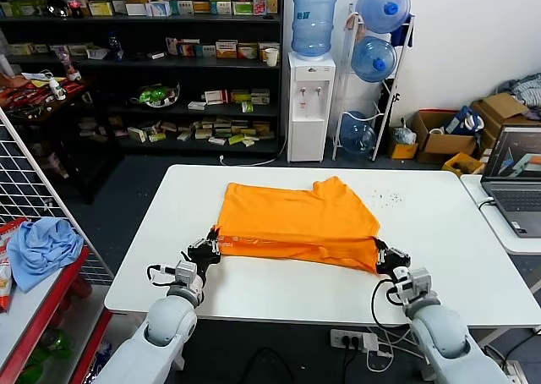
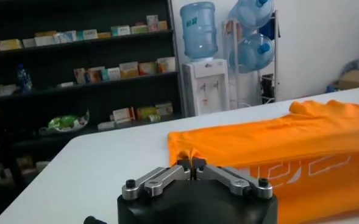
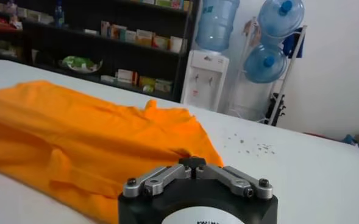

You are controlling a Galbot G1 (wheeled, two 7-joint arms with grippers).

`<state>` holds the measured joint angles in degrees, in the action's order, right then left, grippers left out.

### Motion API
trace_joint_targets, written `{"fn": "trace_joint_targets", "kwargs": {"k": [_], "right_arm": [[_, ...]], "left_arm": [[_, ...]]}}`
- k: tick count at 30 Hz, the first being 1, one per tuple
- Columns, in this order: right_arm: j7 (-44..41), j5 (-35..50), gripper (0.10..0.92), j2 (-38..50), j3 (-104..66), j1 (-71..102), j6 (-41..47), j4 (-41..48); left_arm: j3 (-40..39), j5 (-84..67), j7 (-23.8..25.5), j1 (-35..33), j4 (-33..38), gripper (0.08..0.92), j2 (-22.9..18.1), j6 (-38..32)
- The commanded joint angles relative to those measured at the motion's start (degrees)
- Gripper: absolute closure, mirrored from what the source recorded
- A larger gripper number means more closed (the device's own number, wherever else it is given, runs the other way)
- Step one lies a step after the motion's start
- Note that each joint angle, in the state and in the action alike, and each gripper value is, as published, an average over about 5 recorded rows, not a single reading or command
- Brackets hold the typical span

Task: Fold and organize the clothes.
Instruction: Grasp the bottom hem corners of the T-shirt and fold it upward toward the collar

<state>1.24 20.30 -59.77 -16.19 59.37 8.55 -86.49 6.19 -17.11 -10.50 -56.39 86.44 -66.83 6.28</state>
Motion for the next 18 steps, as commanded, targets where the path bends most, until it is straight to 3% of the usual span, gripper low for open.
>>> {"fn": "trace_joint_targets", "kwargs": {"k": [1,6,18], "right_arm": [[-0.35,0.25,0.901,-0.9,5.22,-9.8,-0.15,8.49],[-0.79,0.57,0.857,-1.11,4.74,-8.74,2.04,7.88],[1.75,5.28,0.515,4.95,-3.88,10.22,9.63,-11.84]], "left_arm": [[-1.01,0.11,0.65,3.4,-4.22,0.895,0.04,0.15],[-1.16,-0.91,1.69,0.93,-1.2,0.867,1.11,2.52],[-0.01,-7.45,-0.74,-3.53,5.35,0.534,2.89,3.8]]}}
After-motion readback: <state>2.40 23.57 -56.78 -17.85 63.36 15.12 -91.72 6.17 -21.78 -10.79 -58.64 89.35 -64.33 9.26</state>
